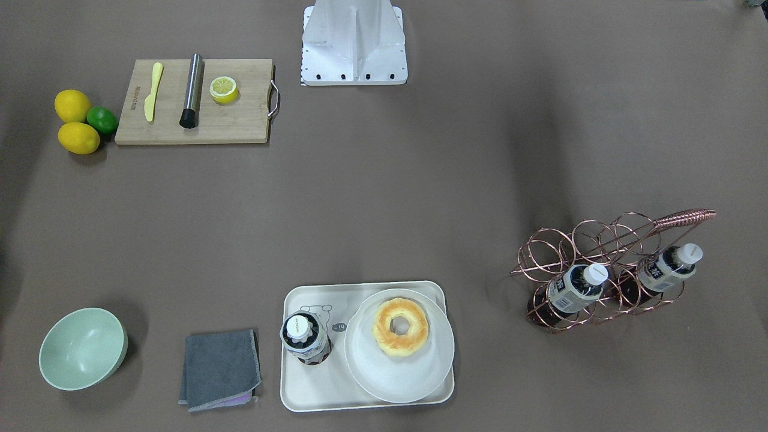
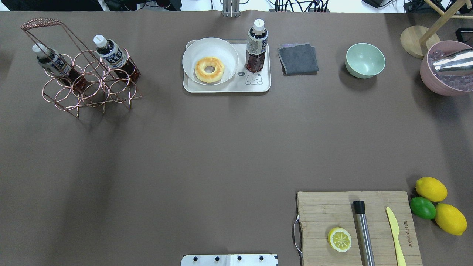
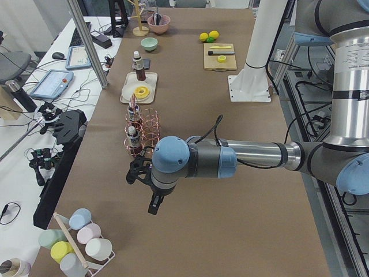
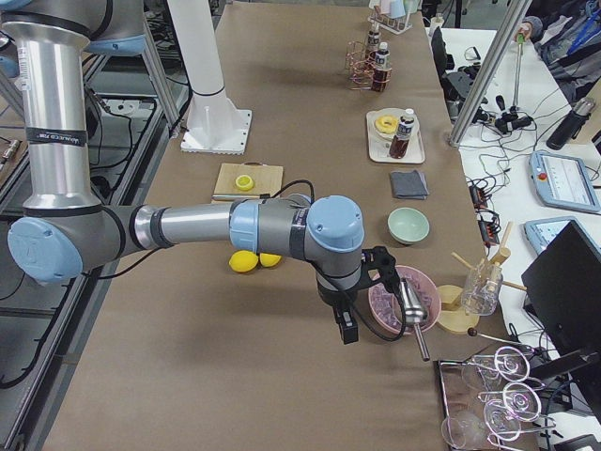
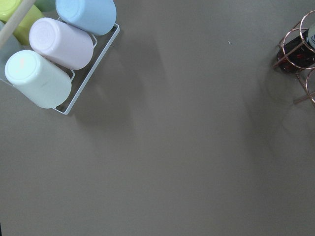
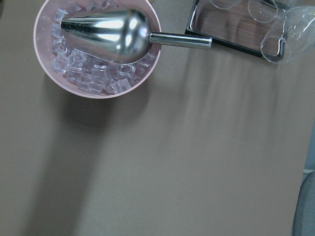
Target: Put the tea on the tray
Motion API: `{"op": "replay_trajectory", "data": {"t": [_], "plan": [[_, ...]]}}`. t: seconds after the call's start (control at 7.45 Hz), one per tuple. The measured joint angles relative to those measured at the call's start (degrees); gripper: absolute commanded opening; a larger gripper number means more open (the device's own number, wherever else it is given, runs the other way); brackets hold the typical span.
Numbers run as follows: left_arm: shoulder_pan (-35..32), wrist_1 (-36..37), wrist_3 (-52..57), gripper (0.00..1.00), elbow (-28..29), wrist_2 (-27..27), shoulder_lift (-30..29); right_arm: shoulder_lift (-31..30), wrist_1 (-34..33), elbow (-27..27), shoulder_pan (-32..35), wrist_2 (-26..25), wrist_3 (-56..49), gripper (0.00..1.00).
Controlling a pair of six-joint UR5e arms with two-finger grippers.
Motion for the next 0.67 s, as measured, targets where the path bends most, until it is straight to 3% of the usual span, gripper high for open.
{"op": "replay_trajectory", "data": {"t": [0.67], "plan": [[-0.03, -3.40, -0.55, 0.97, -0.19, -0.03, 1.91, 0.03, -0.04, 0.11, -0.12, -0.02, 0.07, 1.00]]}}
